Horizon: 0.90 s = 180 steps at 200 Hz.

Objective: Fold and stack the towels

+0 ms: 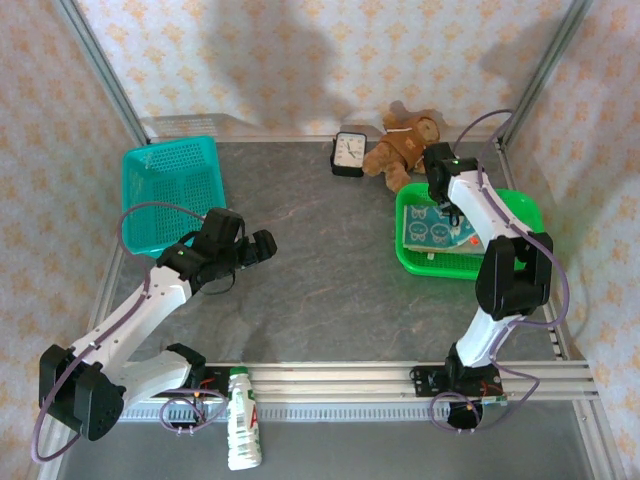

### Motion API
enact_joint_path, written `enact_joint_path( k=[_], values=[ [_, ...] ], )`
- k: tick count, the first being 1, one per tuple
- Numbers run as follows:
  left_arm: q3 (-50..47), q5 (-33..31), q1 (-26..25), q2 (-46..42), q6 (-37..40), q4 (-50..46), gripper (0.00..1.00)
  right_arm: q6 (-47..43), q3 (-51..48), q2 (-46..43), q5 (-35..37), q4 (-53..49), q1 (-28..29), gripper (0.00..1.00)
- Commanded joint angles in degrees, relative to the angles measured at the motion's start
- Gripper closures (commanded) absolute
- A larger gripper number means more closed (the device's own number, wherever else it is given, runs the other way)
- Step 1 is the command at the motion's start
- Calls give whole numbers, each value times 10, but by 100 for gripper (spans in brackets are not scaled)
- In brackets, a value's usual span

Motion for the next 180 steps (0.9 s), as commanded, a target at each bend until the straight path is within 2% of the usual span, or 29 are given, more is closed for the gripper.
enact_joint_path(
  k=[1,101,180],
  values=[
    [-10,-4,5,-9,2,5,0,12,24,-28,21,-14,-5,100],
    [-19,0,5,-10,-7,14,0,20,43,-69,-12,-42,-5,100],
    [-22,0,5,-11,-8,16,0,15,27,-83,9,-35,-5,100]
  ],
)
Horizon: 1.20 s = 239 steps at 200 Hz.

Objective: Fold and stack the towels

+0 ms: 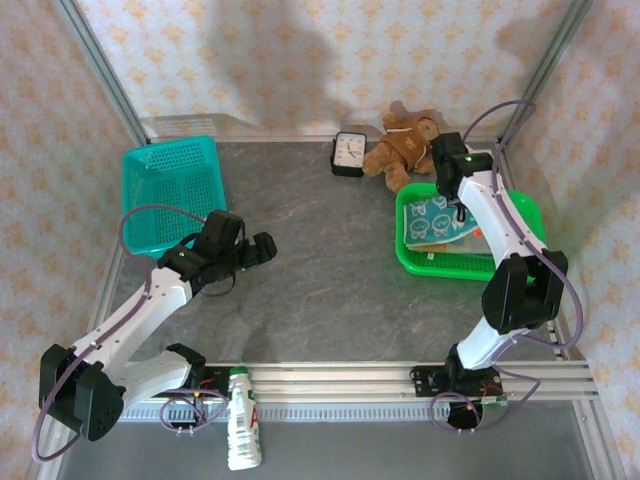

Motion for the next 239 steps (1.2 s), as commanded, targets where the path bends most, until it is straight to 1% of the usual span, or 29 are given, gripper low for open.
enact_joint_path(
  k=[1,49,112,177,206,213,217,227,232,239],
  values=[
    [-8,-4,5,-10,-6,9,0,8,-2,-26,26,-11,-5,100],
    [-8,-4,5,-11,-4,9,0,14,-14,-20,48,-11,-5,100],
    [-8,-4,5,-12,-3,7,0,6,-44,6,38,28,-5,100],
    [-5,-5,5,-17,0,-6,0,6,-27,84,70,56,-9,100],
    [-3,-8,5,-23,2,-14,0,12,-12,115,82,52,-22,97],
    [-3,-9,5,-25,2,-15,0,14,-10,120,82,51,-27,93],
    [-3,-11,6,-26,2,-16,0,14,-8,121,81,51,-30,86],
    [-3,-12,6,-28,3,-18,0,16,-5,124,76,48,-34,58],
    [-3,-13,5,-29,4,-19,0,17,-4,124,77,48,-34,51],
    [-3,-14,6,-29,5,-19,0,17,-2,121,76,49,-35,44]
  ],
)
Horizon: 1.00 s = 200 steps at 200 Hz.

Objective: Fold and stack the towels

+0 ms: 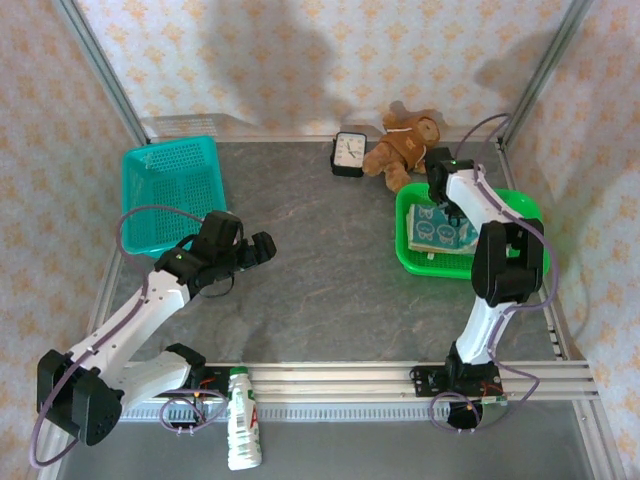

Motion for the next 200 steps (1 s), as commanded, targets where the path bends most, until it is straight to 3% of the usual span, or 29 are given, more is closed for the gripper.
enact_joint_path(
  k=[1,47,73,105,131,157,181,200],
  values=[
    [-1,-14,6,-13,5,-21,0,10,26,0,28,-1,-7,43],
    [3,-30,6,-2,17,-17,0,12,9,-49,1,9,-7,24],
    [14,-77,9,4,41,-28,0,9,-47,-132,-95,65,-7,0],
    [26,-177,17,5,70,-49,0,6,-166,-267,-238,183,-7,1],
    [-2,-275,18,-22,102,-13,0,-7,-297,-362,-307,329,-6,1],
    [-56,-378,26,-63,146,48,0,-67,-411,-405,-302,460,-6,1],
    [-92,-425,65,-62,184,97,0,-76,-442,-376,-278,498,-6,1],
    [-103,-441,91,-30,239,139,0,-68,-500,-358,-244,609,-6,1]
  ],
)
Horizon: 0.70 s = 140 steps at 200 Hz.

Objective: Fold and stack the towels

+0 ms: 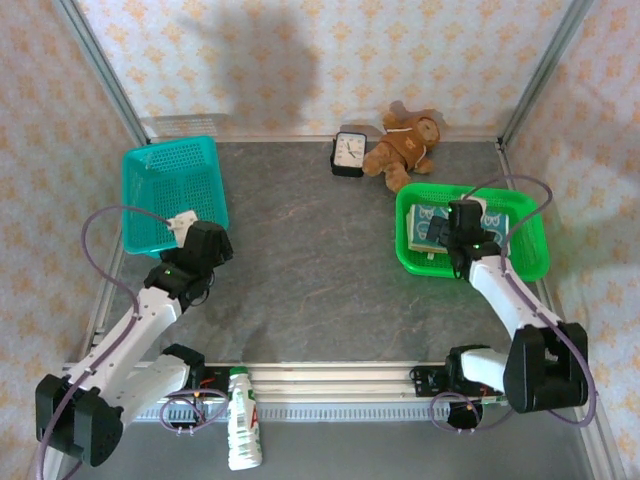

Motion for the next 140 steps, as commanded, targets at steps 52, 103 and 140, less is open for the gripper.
enact_joint_path(
  k=[52,103,140],
  values=[
    [-69,-73,90,145,162,285,0,-45,-110,113,61,400,4,1],
    [-111,-4,112,230,233,539,0,-62,-153,163,20,537,-2,0],
    [-110,69,126,253,254,587,0,-65,-165,186,-10,579,-10,0]
  ],
)
